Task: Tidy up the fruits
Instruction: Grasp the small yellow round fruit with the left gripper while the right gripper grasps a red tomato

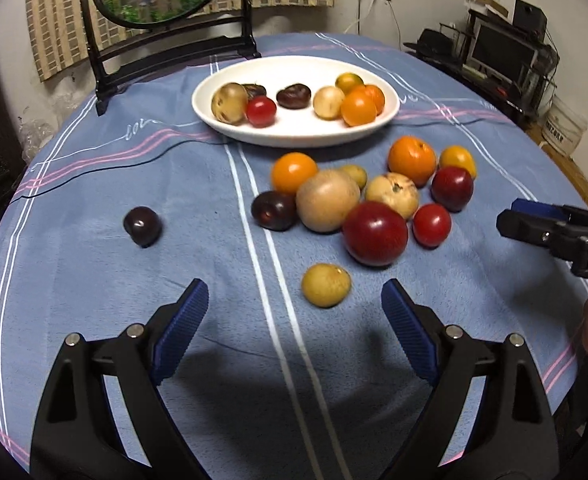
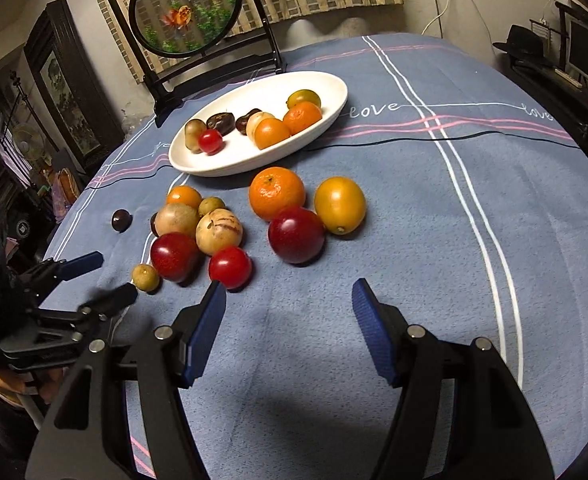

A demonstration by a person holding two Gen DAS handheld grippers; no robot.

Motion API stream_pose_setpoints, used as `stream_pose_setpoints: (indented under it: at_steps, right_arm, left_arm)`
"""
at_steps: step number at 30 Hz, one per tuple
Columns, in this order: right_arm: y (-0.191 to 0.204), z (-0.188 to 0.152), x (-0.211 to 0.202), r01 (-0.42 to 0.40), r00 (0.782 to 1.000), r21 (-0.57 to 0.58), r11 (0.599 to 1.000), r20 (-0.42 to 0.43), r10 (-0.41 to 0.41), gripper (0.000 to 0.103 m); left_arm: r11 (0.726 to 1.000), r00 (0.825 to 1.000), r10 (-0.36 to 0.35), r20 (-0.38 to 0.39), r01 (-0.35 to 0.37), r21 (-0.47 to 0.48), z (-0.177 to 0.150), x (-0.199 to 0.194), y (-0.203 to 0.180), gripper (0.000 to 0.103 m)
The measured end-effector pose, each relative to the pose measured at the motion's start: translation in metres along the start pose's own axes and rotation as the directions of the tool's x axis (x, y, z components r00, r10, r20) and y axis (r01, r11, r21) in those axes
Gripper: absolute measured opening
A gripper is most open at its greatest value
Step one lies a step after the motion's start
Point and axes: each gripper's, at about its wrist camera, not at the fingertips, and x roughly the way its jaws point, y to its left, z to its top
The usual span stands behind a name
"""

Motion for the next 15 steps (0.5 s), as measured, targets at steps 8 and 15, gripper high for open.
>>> stream_pose_setpoints:
  at_steps: [8,15]
  right_arm:
    - [-0.001,-0.001,0.0,-0.012,1.0,0.001,1.0,-0.007,0.012,0.066]
    - [-0.001,-0.002,0.001,-0.007,1.0,-0.001,1.0,-0.013,0.007,0.066]
  left_arm:
    - [1.0,0.999,-0.022,-0.023,0.022,0.022,0.001,0.015,-0.007,0.076]
    - [0.998,0.996,-0.064,-0.054,0.064,0.0,0.004,0.025,-0.007,0.029]
